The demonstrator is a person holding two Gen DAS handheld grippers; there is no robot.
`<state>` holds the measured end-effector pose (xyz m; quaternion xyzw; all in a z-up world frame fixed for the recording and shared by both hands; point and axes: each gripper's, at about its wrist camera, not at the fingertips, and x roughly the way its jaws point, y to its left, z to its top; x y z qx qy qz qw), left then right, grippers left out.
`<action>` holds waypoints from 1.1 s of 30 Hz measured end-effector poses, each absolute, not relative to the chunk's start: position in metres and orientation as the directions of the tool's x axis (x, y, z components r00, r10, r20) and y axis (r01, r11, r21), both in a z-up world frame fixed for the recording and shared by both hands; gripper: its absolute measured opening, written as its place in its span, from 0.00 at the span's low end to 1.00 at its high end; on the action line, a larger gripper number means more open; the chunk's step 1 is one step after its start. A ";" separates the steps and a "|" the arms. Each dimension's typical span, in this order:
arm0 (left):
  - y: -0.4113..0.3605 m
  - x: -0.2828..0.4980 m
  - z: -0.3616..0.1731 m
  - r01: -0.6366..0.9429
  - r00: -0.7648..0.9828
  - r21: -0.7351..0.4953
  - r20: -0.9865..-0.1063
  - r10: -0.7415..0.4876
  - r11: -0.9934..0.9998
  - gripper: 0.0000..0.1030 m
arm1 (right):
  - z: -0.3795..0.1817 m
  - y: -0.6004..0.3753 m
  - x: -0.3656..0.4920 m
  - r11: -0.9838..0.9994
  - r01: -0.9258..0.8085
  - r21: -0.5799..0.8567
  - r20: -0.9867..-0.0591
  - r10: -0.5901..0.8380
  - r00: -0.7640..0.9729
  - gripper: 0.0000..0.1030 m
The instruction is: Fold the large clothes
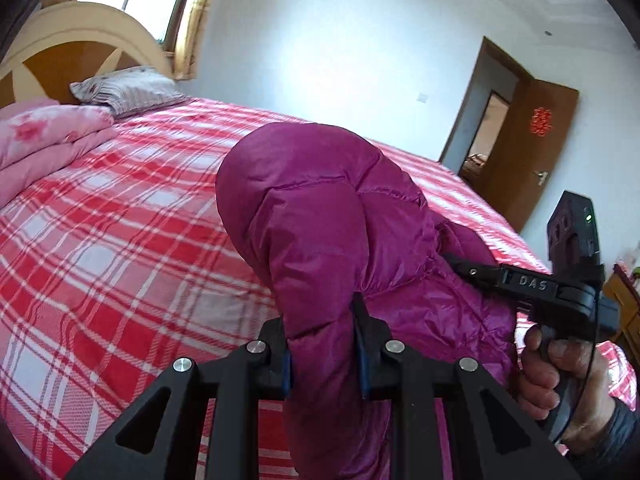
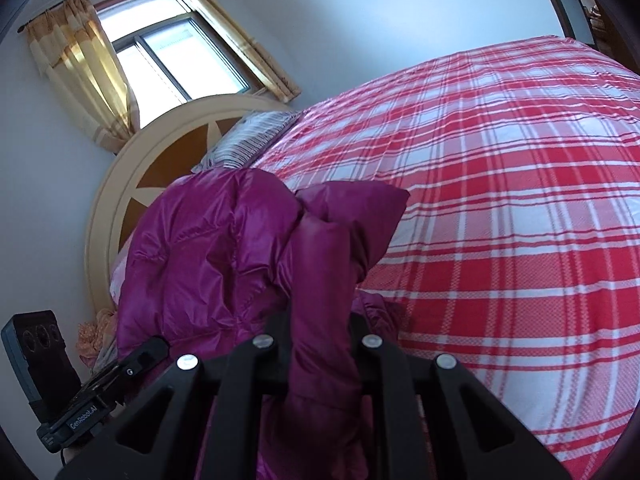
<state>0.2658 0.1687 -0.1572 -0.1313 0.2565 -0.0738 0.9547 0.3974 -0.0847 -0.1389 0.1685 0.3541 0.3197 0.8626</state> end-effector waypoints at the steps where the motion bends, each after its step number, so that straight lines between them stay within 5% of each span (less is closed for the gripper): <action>1: 0.170 0.267 -0.162 0.066 0.857 -0.283 -0.476 -0.200 0.957 0.24 | -0.141 -0.082 0.399 0.743 -0.431 0.512 -0.514 0.667 0.540 0.15; 8: 0.173 0.269 -0.174 0.057 0.860 -0.253 -0.479 -0.176 0.966 0.25 | -0.161 -0.072 0.403 0.763 -0.417 0.493 -0.560 0.646 0.519 0.15; 19: 0.180 0.271 -0.192 -0.030 0.840 -0.262 -0.530 -0.117 0.965 0.50 | -0.176 -0.066 0.413 0.782 -0.386 0.489 -0.618 0.623 0.479 0.21; 26: 0.172 0.248 -0.171 -0.063 0.853 -0.182 -0.521 -0.042 0.981 0.59 | -0.173 -0.069 0.411 0.815 -0.348 0.464 -0.643 0.580 0.500 0.43; 29: 0.170 0.229 -0.156 -0.063 0.880 -0.168 -0.474 -0.025 0.984 0.65 | -0.168 -0.074 0.406 0.825 -0.336 0.454 -0.641 0.564 0.521 0.61; 33: 0.168 0.208 -0.137 -0.072 0.896 -0.156 -0.445 -0.005 0.985 0.66 | -0.149 -0.085 0.395 0.833 -0.336 0.440 -0.619 0.552 0.558 0.68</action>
